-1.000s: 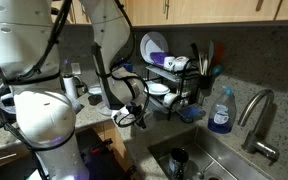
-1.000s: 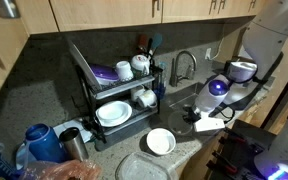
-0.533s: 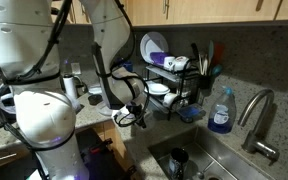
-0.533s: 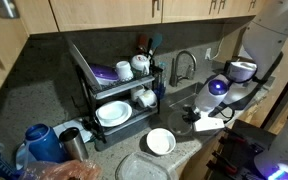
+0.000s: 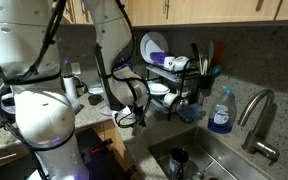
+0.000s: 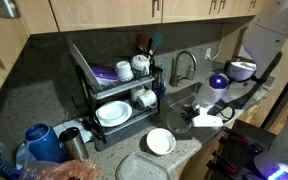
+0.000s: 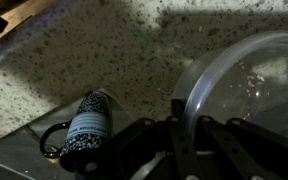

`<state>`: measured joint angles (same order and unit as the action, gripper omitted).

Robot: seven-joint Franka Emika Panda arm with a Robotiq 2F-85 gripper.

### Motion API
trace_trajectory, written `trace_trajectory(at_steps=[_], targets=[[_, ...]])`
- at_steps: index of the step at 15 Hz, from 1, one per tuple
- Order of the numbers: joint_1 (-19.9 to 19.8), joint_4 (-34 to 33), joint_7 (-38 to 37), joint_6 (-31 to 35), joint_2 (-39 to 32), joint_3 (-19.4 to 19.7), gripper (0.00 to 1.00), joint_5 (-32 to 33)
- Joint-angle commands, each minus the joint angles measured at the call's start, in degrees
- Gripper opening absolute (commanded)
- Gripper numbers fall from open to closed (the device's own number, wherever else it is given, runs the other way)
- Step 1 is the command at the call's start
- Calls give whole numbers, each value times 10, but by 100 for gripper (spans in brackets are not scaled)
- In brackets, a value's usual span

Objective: Pour the contents in the clear bowl into the white bowl

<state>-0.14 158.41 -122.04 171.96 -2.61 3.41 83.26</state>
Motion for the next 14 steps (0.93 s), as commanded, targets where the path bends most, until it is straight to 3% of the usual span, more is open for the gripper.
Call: trace_trajectory(at_steps=[1, 7, 11, 12, 13, 14], targets=[[-20, 0, 30, 50, -13, 18, 1, -26], [-56, -9, 60, 160, -73, 44, 1, -68], [-84, -15, 55, 213, -112, 40, 1, -68], [-93, 7, 147, 222, -112, 29, 1, -167], [-98, -15, 67, 233, -125, 33, 1, -90], [-104, -14, 83, 241, -129, 29, 1, -103]])
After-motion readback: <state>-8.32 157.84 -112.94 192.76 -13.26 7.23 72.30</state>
